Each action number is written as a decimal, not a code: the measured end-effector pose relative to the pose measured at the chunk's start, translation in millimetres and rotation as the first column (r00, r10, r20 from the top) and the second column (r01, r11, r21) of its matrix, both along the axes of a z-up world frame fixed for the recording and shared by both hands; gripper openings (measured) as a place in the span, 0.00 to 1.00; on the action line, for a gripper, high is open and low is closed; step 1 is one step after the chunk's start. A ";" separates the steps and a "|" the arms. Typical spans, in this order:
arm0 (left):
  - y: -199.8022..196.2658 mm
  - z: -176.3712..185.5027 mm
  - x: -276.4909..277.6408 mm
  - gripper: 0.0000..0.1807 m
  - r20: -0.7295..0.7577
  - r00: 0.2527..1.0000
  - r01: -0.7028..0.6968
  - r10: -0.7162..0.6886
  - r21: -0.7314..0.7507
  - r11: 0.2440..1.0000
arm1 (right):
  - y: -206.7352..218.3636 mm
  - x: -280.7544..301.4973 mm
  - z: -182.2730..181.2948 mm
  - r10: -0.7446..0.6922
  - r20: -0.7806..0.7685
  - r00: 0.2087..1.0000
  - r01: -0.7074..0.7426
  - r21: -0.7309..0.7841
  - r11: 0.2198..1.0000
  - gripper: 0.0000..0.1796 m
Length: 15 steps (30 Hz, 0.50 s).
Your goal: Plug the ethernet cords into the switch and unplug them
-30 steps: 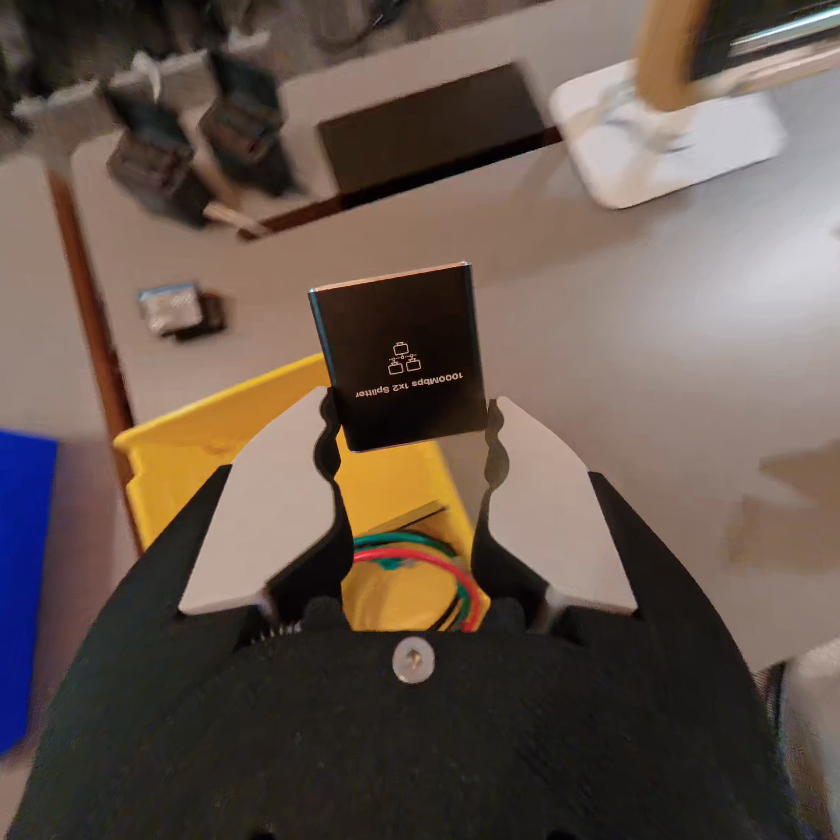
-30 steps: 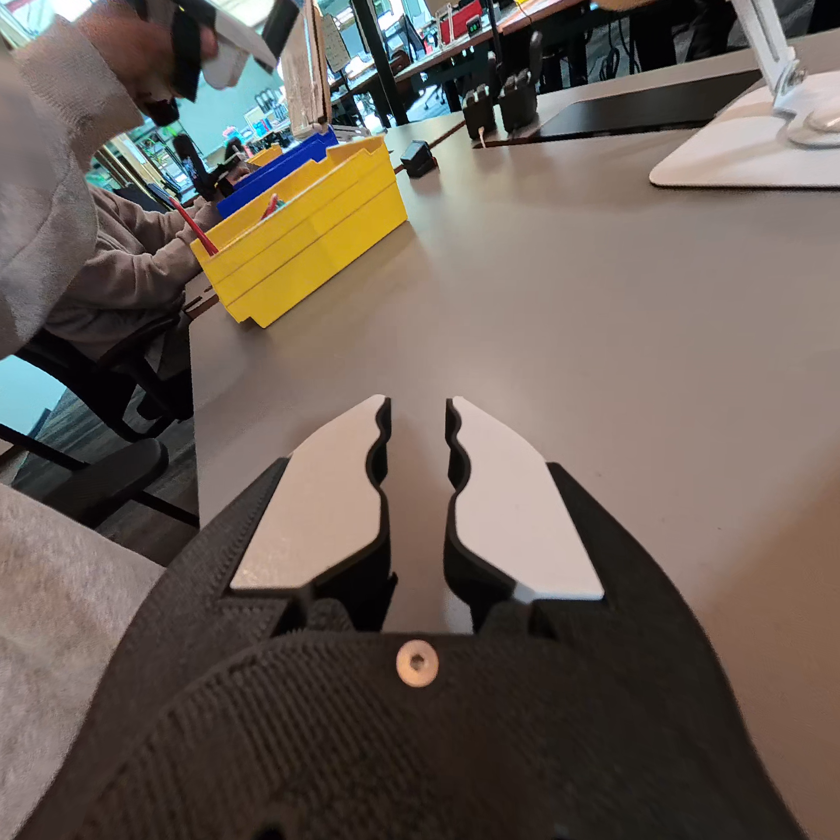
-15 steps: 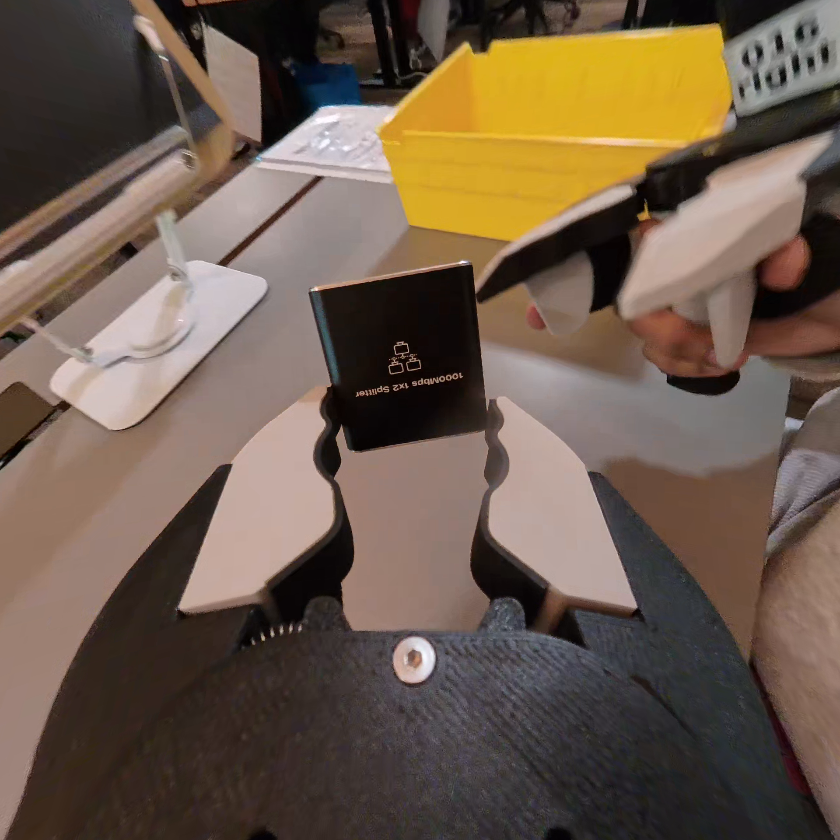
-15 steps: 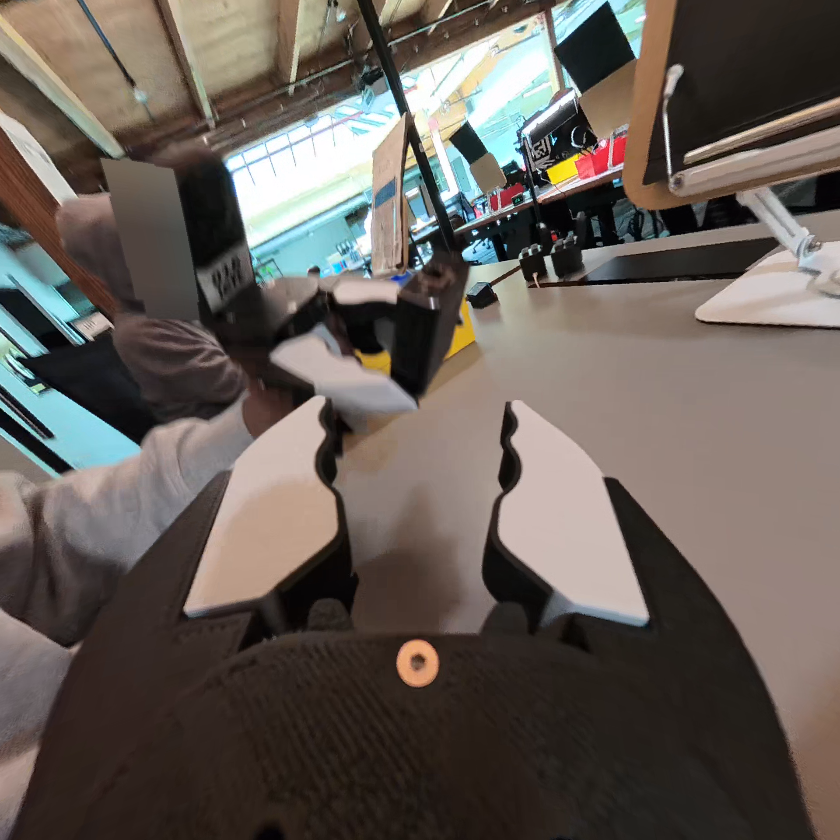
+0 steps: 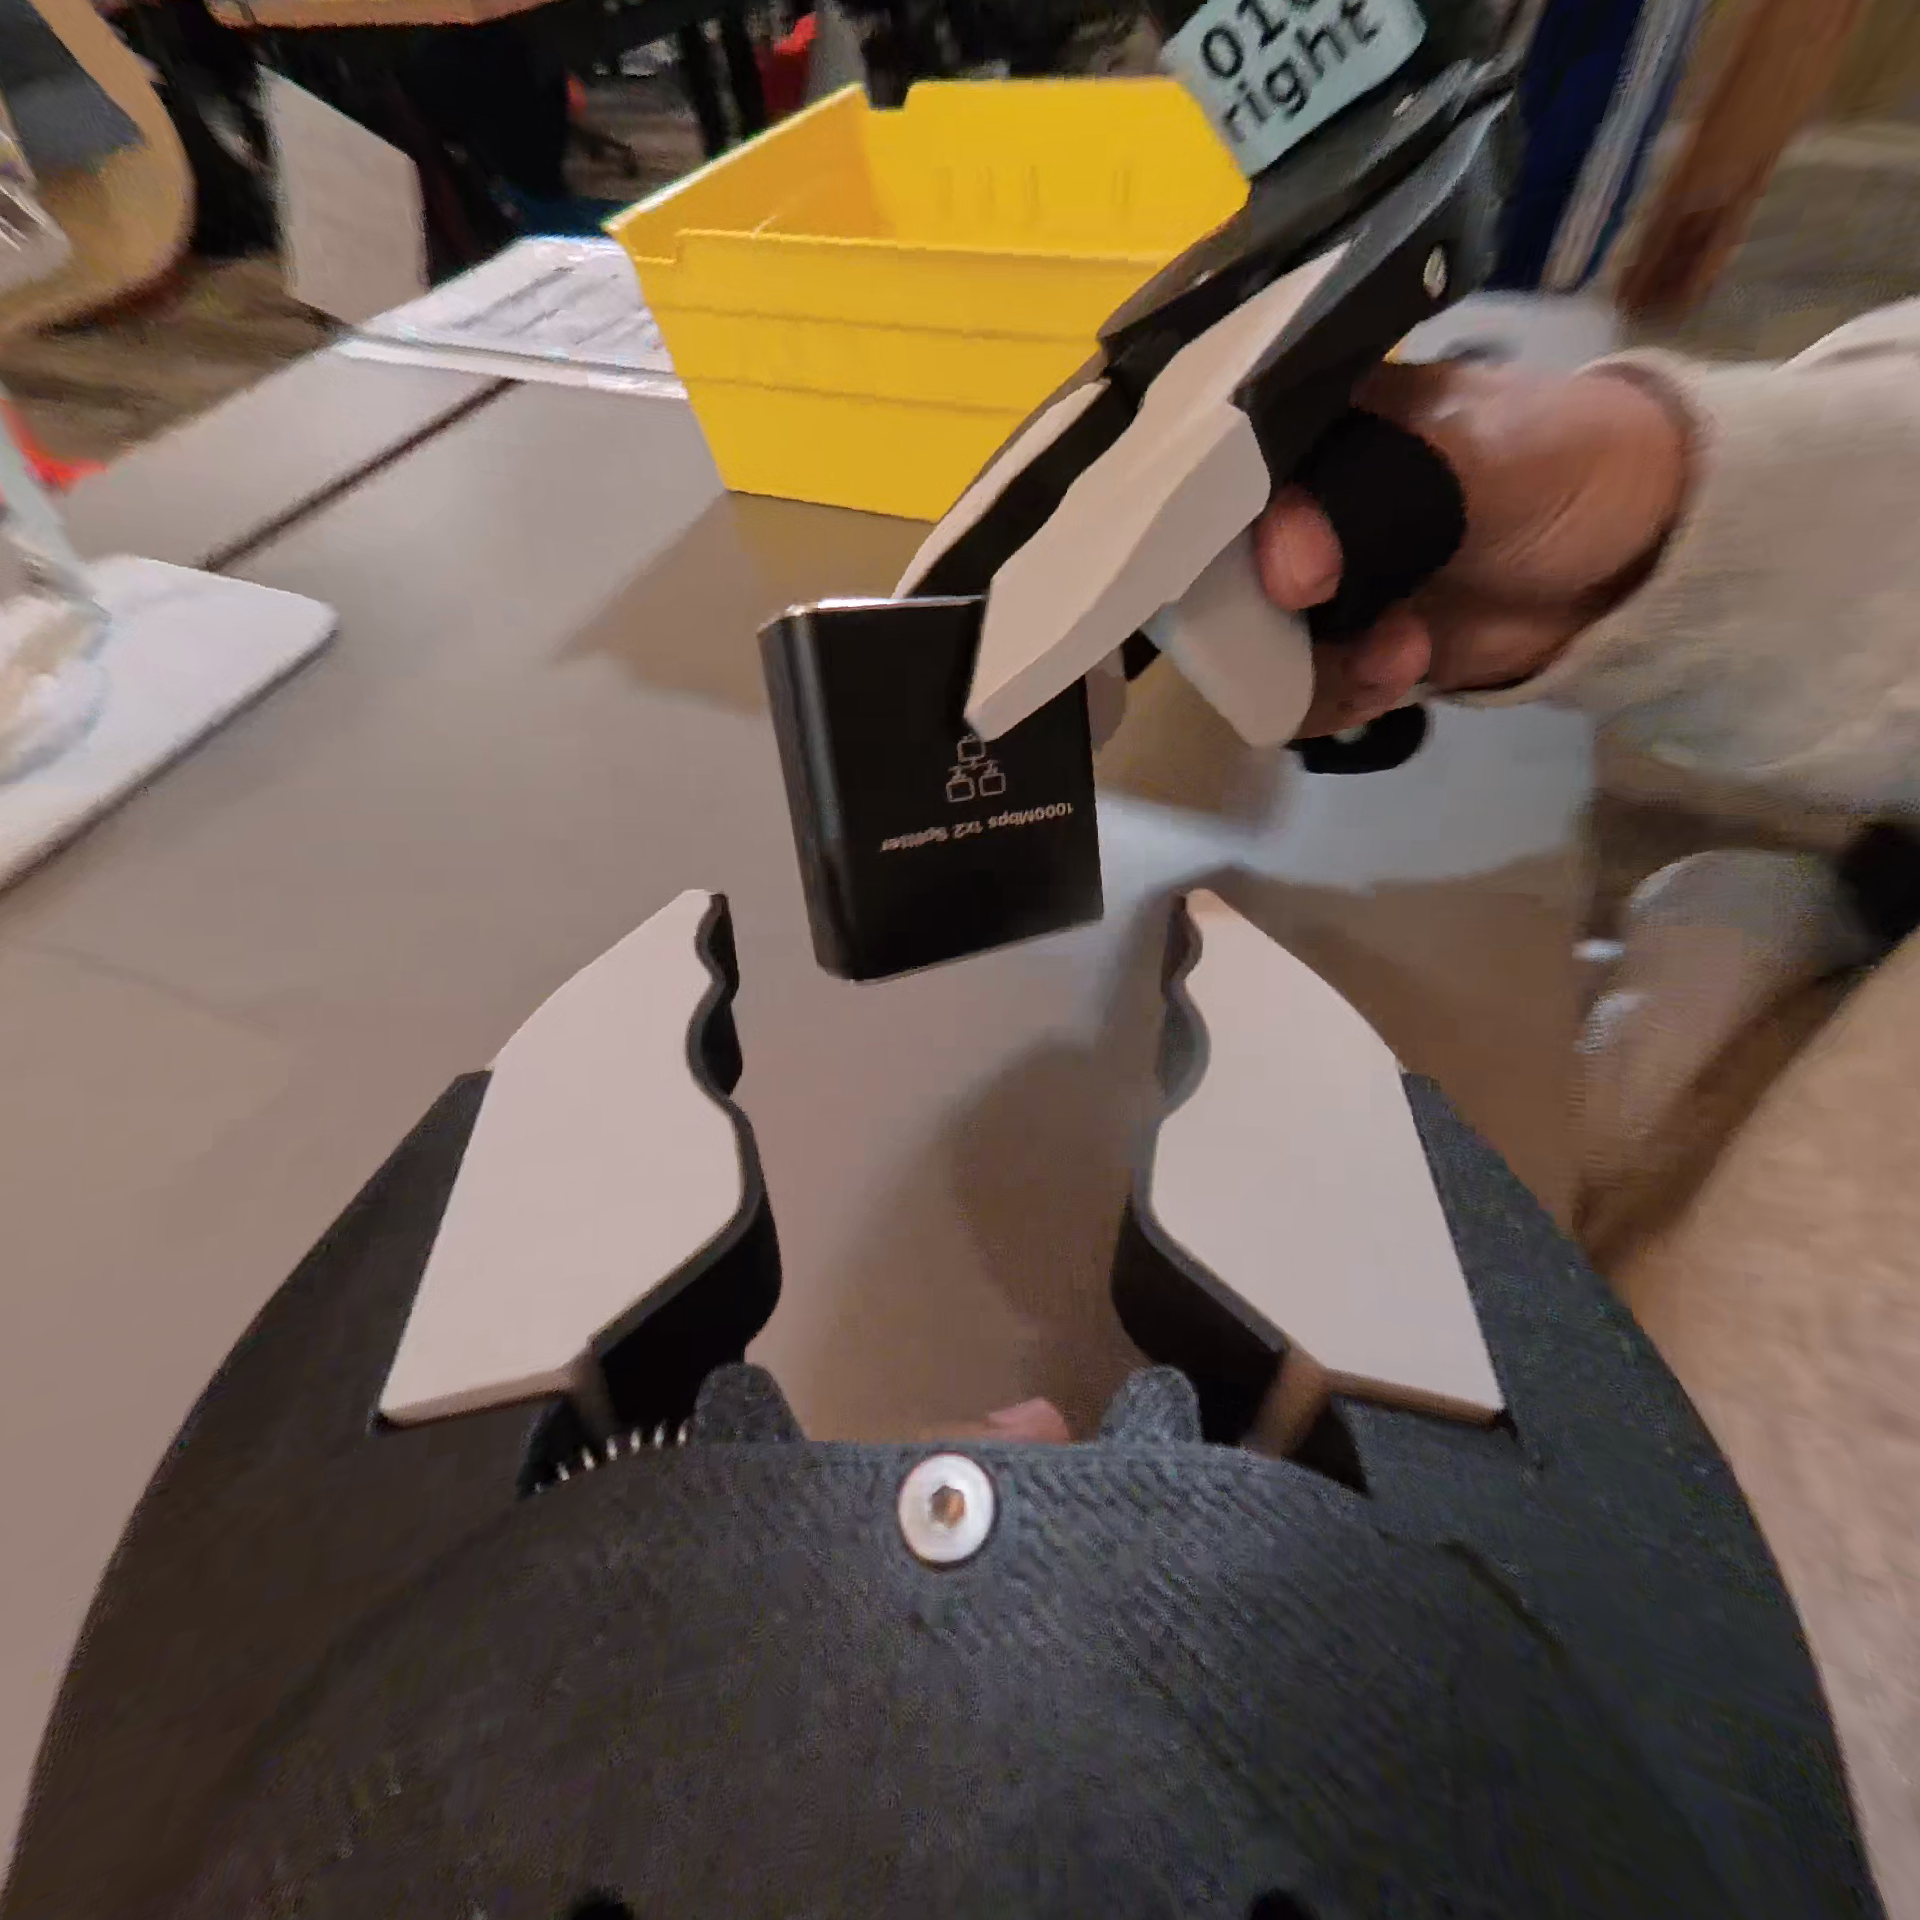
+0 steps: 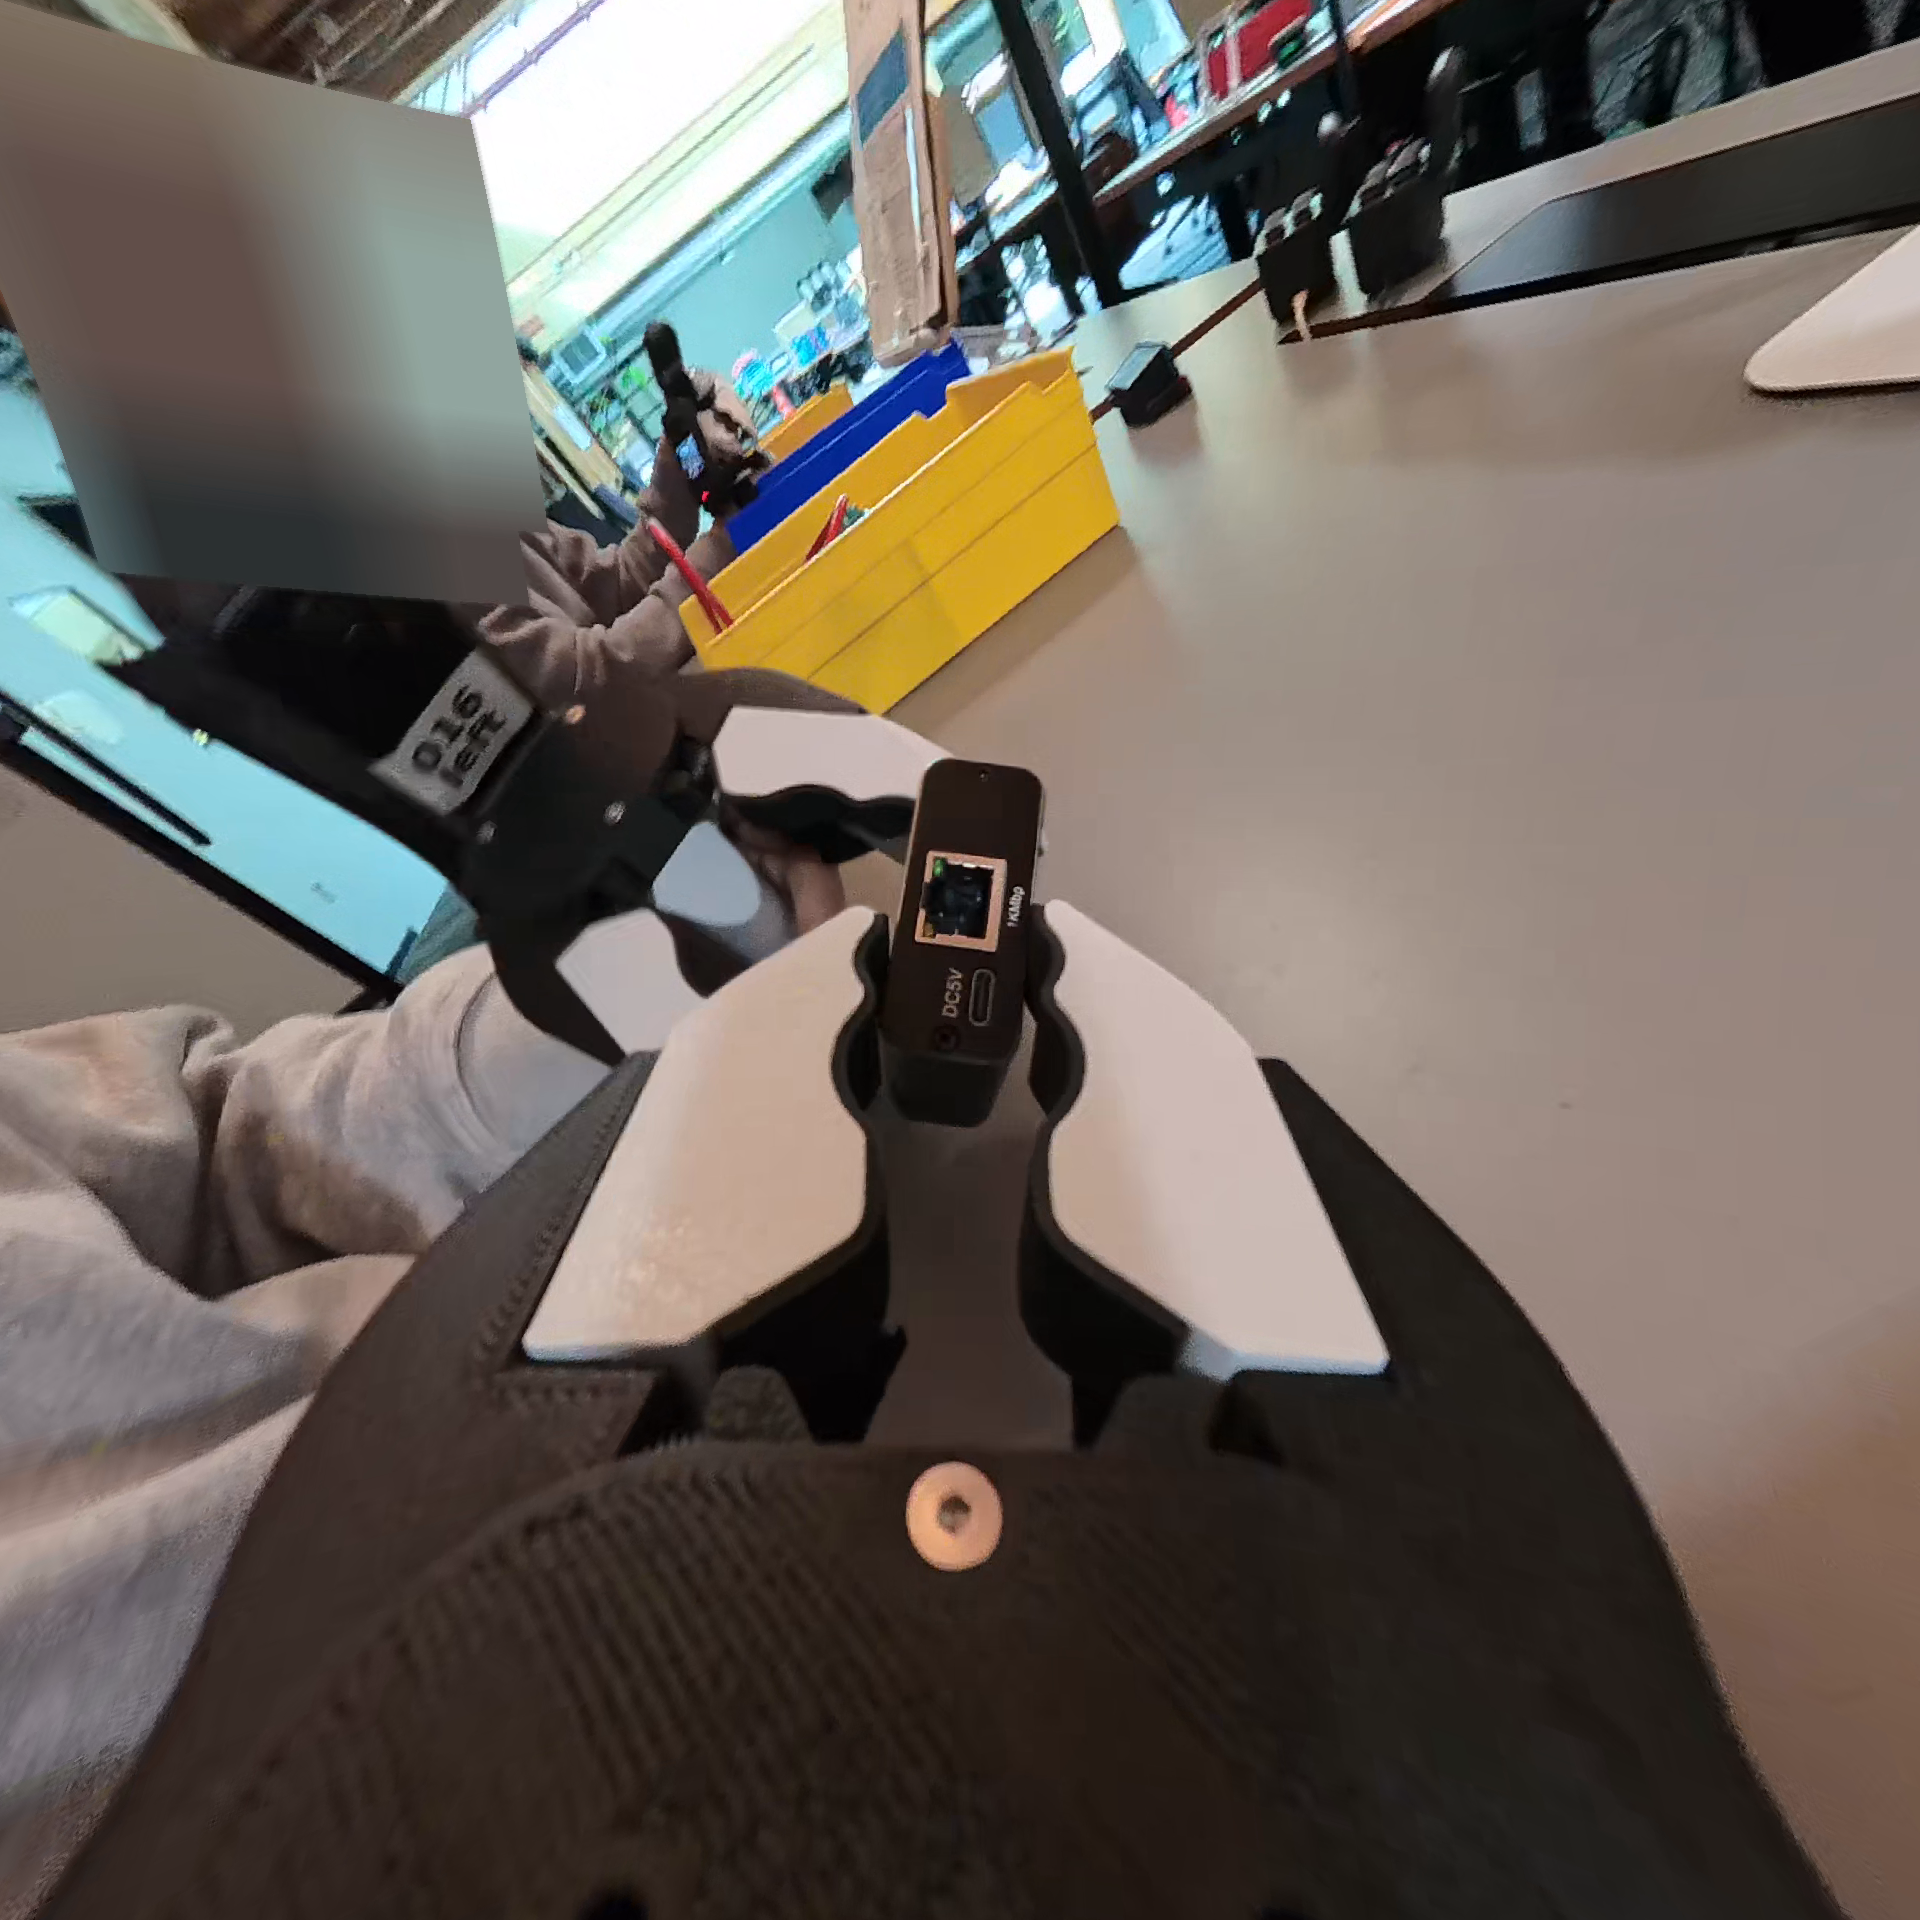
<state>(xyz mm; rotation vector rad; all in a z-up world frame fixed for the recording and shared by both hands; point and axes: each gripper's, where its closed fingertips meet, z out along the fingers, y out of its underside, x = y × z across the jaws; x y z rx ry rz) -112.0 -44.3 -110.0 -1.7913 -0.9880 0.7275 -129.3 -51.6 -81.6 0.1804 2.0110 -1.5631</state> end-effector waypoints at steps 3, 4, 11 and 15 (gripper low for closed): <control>3.9 2.8 10.3 0.45 0.067 0.994 0.071 -0.089 0.235 0.969 | 9.6 10.1 3.2 0.135 -0.064 0.989 -0.136 -0.011 0.991 0.14; 6.0 3.3 13.0 0.44 0.082 0.989 0.091 -0.119 0.291 0.953 | 15.0 19.6 5.7 0.209 -0.092 0.974 -0.212 -0.029 0.977 0.14; 35.2 -1.5 35.6 0.15 0.169 0.904 0.256 -0.394 0.524 0.812 | 28.3 48.6 -12.6 0.391 -0.181 0.903 -0.386 0.062 0.920 0.14; 26.8 12.0 25.6 0.14 0.134 0.937 0.186 -0.322 0.591 0.785 | 16.3 35.7 3.8 0.264 -0.129 0.956 -0.275 -0.074 0.959 0.14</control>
